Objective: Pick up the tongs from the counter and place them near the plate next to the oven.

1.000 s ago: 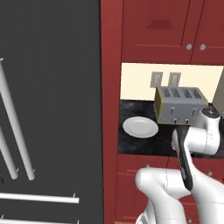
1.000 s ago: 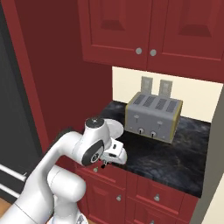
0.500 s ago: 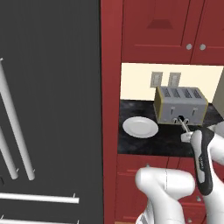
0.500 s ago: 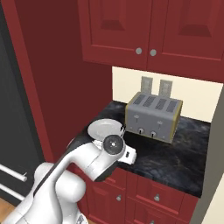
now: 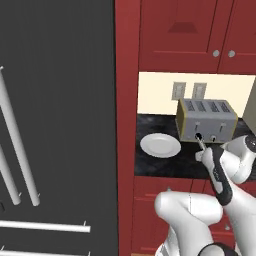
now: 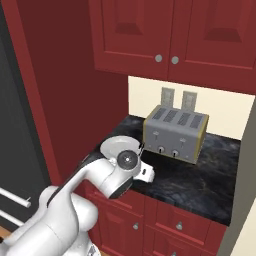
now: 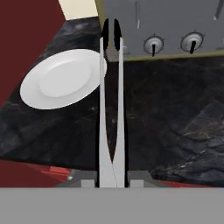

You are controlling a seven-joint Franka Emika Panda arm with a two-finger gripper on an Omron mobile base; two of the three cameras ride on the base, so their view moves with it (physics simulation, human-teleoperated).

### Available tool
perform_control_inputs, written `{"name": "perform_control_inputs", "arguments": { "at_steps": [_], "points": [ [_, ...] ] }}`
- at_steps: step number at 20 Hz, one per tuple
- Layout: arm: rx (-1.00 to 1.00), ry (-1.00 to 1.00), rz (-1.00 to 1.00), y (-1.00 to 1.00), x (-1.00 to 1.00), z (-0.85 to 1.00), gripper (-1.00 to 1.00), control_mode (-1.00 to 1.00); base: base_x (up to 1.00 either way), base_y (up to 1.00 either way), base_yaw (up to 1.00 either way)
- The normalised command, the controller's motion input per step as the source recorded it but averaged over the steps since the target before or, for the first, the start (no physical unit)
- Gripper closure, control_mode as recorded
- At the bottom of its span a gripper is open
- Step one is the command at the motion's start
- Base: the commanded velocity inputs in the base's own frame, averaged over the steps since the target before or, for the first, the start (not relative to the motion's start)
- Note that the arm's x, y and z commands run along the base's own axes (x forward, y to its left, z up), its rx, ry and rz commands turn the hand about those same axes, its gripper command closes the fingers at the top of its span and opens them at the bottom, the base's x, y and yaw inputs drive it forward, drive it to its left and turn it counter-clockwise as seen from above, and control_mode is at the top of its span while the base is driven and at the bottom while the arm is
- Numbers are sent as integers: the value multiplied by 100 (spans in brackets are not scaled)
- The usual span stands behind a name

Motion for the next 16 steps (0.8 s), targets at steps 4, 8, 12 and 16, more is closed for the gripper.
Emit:
{"name": "perform_control_inputs", "arguments": {
  "at_steps": [4,8,12,16],
  "points": [
    [-11,20,2,0,32,-50,100,-100,0,0,0],
    [-7,18,4,0,43,-25,100,-100,0,0,0],
    [0,1,3,0,59,-9,100,-100,0,0,0],
    [0,2,3,-2,59,-19,100,-100,0,0,0]
  ]
}}
